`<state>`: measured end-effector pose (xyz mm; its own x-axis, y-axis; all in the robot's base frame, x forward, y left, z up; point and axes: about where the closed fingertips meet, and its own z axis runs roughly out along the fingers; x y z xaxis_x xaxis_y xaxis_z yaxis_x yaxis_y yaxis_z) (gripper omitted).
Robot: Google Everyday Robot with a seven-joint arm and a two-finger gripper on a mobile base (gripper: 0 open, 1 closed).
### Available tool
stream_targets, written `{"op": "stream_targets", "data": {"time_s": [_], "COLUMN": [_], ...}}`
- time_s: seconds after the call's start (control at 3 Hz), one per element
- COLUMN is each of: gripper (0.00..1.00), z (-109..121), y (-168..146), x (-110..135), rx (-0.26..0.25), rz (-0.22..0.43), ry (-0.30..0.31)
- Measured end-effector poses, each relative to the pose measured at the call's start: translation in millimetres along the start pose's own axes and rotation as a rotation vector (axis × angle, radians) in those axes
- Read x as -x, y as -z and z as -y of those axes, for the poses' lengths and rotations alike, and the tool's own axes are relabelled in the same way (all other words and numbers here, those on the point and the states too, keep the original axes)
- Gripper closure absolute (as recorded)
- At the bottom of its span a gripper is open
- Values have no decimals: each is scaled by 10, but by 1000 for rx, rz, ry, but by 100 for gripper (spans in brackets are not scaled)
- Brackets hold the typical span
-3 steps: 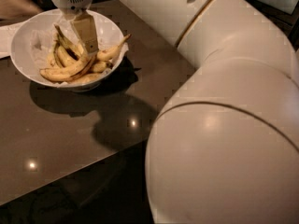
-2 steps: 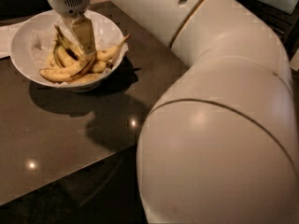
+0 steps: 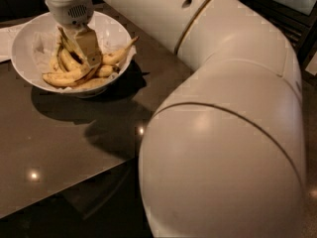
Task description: Pick banana from white bowl
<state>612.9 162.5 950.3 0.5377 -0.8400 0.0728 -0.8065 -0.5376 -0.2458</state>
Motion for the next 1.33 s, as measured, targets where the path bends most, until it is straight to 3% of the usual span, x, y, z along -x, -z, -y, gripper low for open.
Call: {"op": "stream_targets", "data": {"time_s": [0.67,1.33], "gripper": [40,46], "z": [-56,-75], "y": [-131,-213], "x": [-7,9], "rx": [35,56], "rz": [28,34], "ry": [-39,-38]}}
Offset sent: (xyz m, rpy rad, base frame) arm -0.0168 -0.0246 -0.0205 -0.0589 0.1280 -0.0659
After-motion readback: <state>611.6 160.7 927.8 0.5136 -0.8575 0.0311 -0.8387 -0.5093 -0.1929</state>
